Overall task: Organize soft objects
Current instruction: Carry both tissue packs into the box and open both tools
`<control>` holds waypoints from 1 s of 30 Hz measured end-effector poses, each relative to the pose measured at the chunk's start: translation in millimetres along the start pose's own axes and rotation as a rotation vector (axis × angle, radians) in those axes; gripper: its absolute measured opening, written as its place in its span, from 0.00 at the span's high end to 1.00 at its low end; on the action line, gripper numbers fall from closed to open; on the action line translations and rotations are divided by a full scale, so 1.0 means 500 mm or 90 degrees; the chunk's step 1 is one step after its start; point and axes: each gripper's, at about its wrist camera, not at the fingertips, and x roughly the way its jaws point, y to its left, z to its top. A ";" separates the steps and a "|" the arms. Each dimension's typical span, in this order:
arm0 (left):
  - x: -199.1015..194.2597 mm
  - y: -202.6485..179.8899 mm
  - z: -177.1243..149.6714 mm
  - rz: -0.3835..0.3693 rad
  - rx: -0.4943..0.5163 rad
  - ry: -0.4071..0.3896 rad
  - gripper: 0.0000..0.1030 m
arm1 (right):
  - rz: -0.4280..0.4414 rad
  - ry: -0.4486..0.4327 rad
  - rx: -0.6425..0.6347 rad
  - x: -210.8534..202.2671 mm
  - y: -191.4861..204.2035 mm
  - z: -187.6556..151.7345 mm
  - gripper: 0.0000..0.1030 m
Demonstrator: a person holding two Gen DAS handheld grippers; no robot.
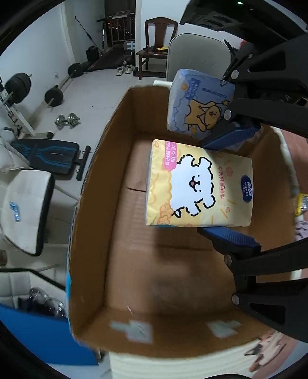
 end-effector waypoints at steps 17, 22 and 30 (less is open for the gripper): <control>0.039 -0.045 0.067 0.055 0.056 0.039 0.12 | -0.059 0.008 0.018 0.109 -0.026 0.114 0.40; -0.011 -0.054 0.056 0.090 0.088 -0.002 0.01 | -0.074 -0.004 0.015 0.092 -0.017 0.103 0.23; -0.130 -0.035 -0.049 0.111 0.096 -0.072 0.01 | -0.070 -0.035 0.012 0.019 0.011 0.028 0.00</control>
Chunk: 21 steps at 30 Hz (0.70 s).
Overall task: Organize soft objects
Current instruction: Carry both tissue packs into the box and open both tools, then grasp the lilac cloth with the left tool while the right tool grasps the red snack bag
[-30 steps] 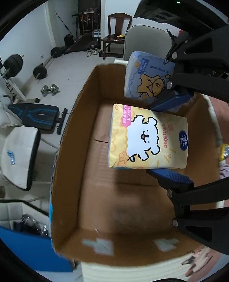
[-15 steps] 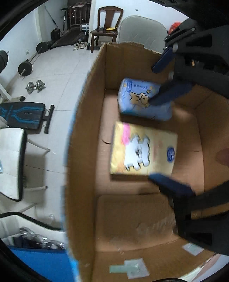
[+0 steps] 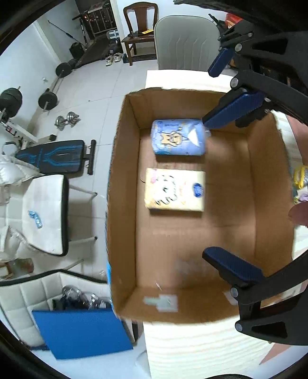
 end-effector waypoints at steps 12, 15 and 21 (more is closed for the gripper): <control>-0.072 0.096 -0.367 0.067 -0.072 -0.085 0.01 | -0.004 -0.020 -0.020 -0.062 0.008 -0.307 0.00; -0.013 0.108 -0.464 0.044 -0.089 -0.031 0.17 | -0.002 0.002 -0.008 -0.026 -0.008 -0.373 0.01; 0.125 0.075 -0.565 0.021 -0.071 0.076 0.31 | 0.004 0.053 0.052 0.074 -0.064 -0.443 0.24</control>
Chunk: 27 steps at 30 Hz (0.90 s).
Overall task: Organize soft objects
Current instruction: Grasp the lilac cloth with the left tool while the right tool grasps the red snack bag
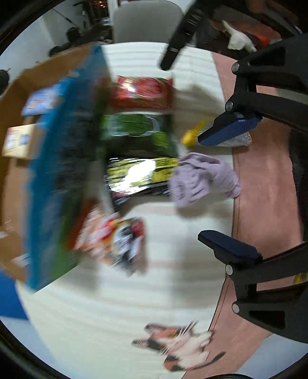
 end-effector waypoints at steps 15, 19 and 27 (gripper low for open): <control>0.137 -0.003 -0.027 0.026 -0.012 0.064 0.64 | -0.020 0.042 0.026 0.130 -0.003 0.064 0.43; 0.134 0.024 -0.043 0.042 -0.021 0.076 0.64 | -0.021 0.055 0.014 0.134 -0.004 0.048 0.53; 0.144 0.039 -0.074 0.055 -0.015 0.077 0.63 | -0.034 0.141 -0.050 0.140 -0.015 -0.107 0.60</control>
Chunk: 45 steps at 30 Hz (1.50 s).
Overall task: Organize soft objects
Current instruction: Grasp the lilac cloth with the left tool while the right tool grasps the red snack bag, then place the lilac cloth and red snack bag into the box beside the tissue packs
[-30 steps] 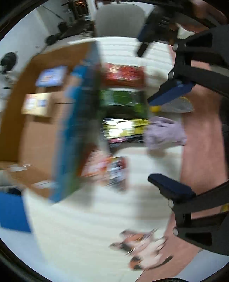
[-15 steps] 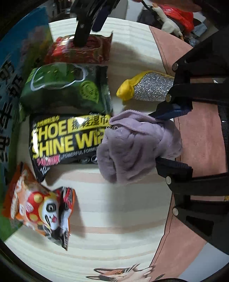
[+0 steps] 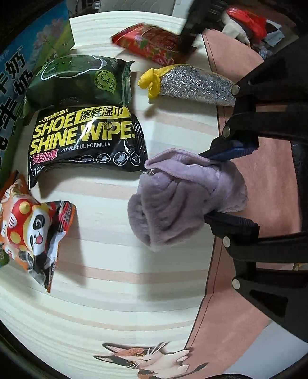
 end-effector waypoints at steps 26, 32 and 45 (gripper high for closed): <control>-0.024 -0.002 0.001 -0.009 -0.021 -0.043 0.66 | -0.030 -0.055 0.104 -0.012 -0.040 0.044 0.52; -0.154 -0.008 -0.026 -0.051 0.007 -0.096 0.66 | 0.013 -0.090 0.072 -0.089 -0.029 -0.009 0.54; -0.482 -0.088 0.204 -0.064 0.128 -0.205 0.66 | 0.033 -0.209 -0.098 -0.451 0.089 0.120 0.54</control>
